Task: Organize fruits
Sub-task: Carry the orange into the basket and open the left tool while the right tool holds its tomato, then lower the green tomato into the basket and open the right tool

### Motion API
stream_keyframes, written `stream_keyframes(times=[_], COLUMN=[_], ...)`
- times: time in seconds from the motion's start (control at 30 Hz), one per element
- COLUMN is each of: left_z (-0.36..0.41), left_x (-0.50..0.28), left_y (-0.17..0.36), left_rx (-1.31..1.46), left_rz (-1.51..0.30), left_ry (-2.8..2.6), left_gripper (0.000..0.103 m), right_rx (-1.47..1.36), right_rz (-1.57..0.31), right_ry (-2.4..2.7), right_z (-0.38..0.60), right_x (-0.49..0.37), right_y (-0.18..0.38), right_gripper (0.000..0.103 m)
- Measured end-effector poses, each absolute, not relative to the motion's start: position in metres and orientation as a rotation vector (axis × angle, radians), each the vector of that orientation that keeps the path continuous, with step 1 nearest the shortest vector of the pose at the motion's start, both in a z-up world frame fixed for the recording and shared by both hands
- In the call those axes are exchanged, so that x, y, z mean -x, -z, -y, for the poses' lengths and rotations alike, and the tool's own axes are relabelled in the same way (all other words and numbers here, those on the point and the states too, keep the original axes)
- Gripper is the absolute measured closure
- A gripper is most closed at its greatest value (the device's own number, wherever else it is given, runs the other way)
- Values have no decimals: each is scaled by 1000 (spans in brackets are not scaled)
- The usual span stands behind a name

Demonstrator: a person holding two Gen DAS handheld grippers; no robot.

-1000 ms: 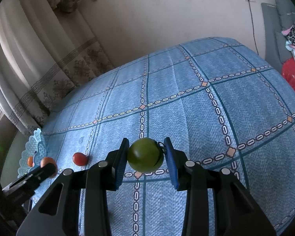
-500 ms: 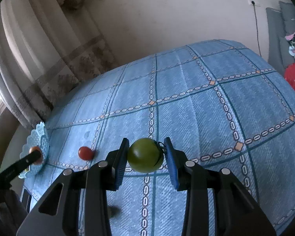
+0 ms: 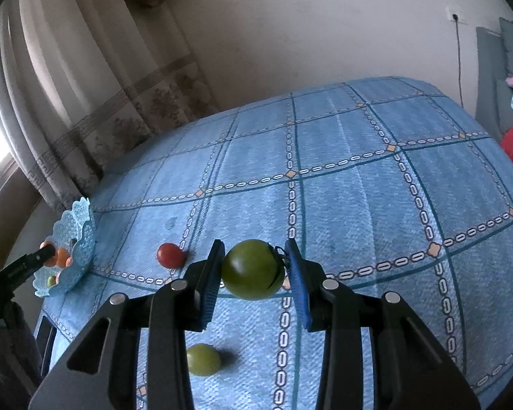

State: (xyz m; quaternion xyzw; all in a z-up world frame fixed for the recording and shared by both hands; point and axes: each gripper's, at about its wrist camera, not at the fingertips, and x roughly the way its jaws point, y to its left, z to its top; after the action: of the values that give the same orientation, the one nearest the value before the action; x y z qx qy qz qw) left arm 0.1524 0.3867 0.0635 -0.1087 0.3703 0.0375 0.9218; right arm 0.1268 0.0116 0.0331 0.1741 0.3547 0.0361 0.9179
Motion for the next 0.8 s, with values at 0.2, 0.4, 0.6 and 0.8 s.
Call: stream_keyframes(times=[0.2, 0.4, 0.6, 0.8], left_z=[-413, -430, -447, -460], left_x=[-156, -155, -148, -142], left_y=[-57, -49, -51, -59], left_rx=[233, 295, 319, 369], left_rz=[-761, -768, -713, -691], left_ry=[-115, -143, -186, -170], left_gripper=[63, 62, 37, 34], right_rx=[-325, -284, -238, -217], right_rz=[-740, -747, -752, -751], right_ry=[-90, -115, -174, -269], right_z=[-29, -54, -94, -148], right_x=[-129, -135, -147, -160], right_y=[-35, -42, -53, -67], right_gripper=[66, 66, 66, 66])
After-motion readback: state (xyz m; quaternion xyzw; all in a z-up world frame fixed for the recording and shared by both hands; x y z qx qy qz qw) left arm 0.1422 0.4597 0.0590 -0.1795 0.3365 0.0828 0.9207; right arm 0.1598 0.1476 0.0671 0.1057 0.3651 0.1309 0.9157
